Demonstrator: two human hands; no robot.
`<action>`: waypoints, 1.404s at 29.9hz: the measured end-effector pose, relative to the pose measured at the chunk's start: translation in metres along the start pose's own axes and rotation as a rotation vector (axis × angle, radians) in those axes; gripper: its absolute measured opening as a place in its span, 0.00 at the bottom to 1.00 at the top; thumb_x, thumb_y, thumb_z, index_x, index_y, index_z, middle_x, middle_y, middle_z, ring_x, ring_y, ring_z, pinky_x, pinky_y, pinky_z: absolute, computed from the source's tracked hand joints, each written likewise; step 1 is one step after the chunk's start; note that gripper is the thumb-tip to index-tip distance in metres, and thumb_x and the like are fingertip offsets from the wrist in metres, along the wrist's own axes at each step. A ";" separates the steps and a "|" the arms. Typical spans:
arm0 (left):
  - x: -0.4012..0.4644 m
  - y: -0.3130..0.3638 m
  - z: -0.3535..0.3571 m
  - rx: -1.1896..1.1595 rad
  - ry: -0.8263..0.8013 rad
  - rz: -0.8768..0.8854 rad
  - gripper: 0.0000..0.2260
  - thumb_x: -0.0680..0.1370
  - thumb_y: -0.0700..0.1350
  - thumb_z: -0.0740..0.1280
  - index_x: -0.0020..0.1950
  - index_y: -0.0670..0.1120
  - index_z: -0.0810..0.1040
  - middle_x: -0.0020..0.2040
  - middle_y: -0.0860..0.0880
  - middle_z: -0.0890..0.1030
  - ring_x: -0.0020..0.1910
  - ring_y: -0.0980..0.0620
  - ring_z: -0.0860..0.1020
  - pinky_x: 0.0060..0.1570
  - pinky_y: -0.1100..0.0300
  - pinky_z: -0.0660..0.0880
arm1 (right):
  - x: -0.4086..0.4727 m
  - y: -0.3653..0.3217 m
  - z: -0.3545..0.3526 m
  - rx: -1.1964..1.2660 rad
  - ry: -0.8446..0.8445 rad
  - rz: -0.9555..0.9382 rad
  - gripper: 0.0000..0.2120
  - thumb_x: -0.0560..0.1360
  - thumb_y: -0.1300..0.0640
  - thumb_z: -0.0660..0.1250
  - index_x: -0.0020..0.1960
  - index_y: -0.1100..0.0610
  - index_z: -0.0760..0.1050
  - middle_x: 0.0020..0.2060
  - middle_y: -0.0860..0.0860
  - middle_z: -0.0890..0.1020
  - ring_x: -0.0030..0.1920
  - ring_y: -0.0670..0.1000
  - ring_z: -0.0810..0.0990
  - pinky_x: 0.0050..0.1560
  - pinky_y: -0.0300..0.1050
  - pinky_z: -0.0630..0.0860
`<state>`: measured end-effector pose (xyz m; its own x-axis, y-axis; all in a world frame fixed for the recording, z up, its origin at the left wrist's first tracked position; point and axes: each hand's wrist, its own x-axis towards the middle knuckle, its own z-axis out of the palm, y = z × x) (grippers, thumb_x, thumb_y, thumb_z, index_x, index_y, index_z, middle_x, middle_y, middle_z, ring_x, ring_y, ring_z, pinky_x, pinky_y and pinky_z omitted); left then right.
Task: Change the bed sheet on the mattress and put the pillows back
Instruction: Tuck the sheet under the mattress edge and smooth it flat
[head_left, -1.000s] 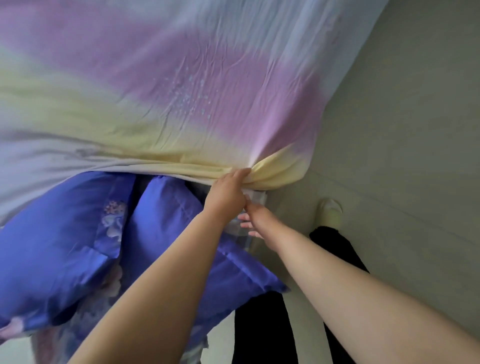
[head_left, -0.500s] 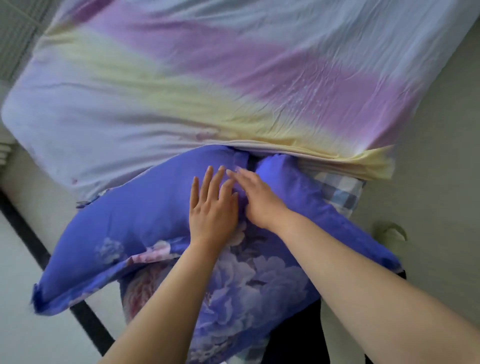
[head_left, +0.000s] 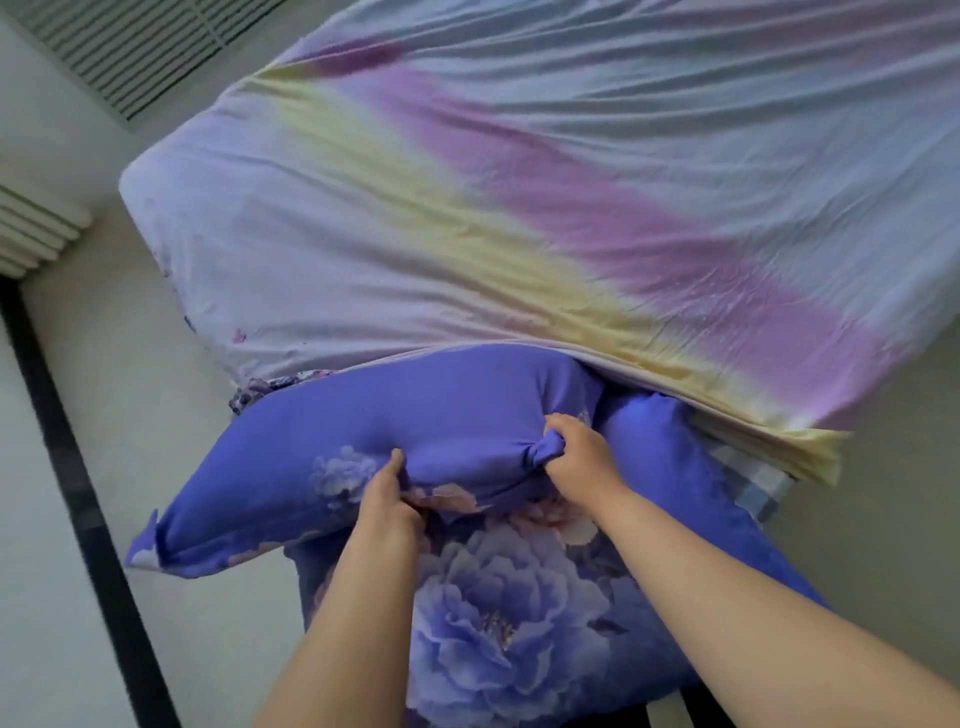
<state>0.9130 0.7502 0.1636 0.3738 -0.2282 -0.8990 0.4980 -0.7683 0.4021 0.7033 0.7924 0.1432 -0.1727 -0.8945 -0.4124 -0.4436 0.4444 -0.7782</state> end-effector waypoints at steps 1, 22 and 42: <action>-0.001 0.008 0.001 0.016 0.046 0.047 0.10 0.77 0.48 0.67 0.49 0.41 0.77 0.35 0.45 0.81 0.40 0.45 0.77 0.45 0.54 0.75 | -0.004 -0.004 0.003 0.043 0.066 0.003 0.04 0.66 0.60 0.60 0.40 0.60 0.69 0.34 0.51 0.71 0.37 0.55 0.67 0.36 0.46 0.64; 0.023 0.158 0.052 1.130 -0.294 0.841 0.36 0.76 0.52 0.69 0.78 0.48 0.53 0.76 0.45 0.62 0.73 0.46 0.63 0.70 0.54 0.63 | 0.126 -0.138 0.008 -0.238 0.070 0.151 0.41 0.72 0.46 0.70 0.76 0.54 0.52 0.74 0.57 0.60 0.73 0.58 0.61 0.71 0.52 0.62; 0.031 0.040 0.053 0.936 -0.549 0.762 0.05 0.76 0.42 0.69 0.41 0.49 0.79 0.37 0.52 0.79 0.30 0.67 0.73 0.40 0.64 0.73 | 0.008 0.015 0.032 -0.531 0.364 0.006 0.32 0.72 0.38 0.48 0.64 0.57 0.74 0.64 0.56 0.76 0.66 0.58 0.73 0.67 0.64 0.64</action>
<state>0.9028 0.6808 0.1430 -0.1555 -0.8239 -0.5450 -0.5003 -0.4101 0.7626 0.7233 0.7933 0.1127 -0.4224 -0.8928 -0.1565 -0.8005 0.4485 -0.3975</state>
